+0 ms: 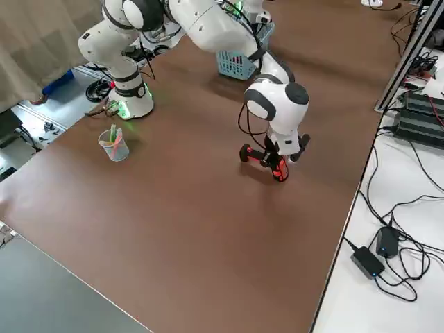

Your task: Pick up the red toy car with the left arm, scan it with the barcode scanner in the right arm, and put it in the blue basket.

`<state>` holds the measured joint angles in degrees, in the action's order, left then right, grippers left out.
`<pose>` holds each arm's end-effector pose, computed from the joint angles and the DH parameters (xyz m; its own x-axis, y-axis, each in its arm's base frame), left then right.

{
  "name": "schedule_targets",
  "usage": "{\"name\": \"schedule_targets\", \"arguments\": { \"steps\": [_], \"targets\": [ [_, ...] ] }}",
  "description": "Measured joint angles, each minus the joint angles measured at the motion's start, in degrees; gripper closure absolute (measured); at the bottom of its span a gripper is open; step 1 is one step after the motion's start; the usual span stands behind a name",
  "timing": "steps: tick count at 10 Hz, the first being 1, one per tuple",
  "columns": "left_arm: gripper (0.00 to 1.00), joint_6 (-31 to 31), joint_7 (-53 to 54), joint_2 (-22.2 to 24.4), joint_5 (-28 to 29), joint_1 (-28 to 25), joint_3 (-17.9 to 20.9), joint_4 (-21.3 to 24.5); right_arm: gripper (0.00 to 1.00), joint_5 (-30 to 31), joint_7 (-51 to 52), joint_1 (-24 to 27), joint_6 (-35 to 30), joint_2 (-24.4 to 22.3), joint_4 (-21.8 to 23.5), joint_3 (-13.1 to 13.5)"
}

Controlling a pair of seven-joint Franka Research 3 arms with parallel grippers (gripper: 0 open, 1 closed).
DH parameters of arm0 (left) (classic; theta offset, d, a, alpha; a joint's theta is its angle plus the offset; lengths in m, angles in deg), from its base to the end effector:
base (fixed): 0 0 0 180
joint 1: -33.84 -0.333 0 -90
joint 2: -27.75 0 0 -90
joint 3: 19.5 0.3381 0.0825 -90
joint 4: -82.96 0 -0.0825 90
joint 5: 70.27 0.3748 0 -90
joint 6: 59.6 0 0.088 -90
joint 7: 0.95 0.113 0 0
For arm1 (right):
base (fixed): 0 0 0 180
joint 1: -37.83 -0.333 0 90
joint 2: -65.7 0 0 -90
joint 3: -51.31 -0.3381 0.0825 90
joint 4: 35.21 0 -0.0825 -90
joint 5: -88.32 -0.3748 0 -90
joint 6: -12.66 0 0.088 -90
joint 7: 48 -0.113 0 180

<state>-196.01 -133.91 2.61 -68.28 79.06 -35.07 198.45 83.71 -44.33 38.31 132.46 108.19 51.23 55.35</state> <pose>0.2987 -0.5209 0.2564 0.3090 0.9506 -0.0287 0.9450 -0.3103 -0.1038 0.7005 -0.0429 0.2306 0.9869 -0.0431 -0.1553 -0.0476 -0.9986 -0.0251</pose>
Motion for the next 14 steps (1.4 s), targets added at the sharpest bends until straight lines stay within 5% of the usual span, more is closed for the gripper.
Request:
{"name": "schedule_targets", "arguments": {
  "steps": [1,6,10,14],
  "targets": [
    [0.00,0.90,0.00,0.54,0.01,-0.05,0.00,-0.66,0.61,0.00,0.04,-0.02,0.00,0.03,0.05,0.00],
    [0.00,18.24,1.54,9.41,0.25,-3.88,0.28,-10.87,0.00,0.00,0.25,-0.15,0.55,0.19,-0.07,-0.01],
    [0.00,31.50,12.22,17.12,0.25,-13.60,0.49,-16.89,0.00,0.23,0.24,-1.54,-0.48,-1.96,-1.82,-0.04],
    [0.00,39.13,30.99,20.81,0.25,-27.80,0.66,-17.60,0.00,0.78,0.23,-1.82,-9.06,-11.27,-4.15,0.57]
  ]
}}
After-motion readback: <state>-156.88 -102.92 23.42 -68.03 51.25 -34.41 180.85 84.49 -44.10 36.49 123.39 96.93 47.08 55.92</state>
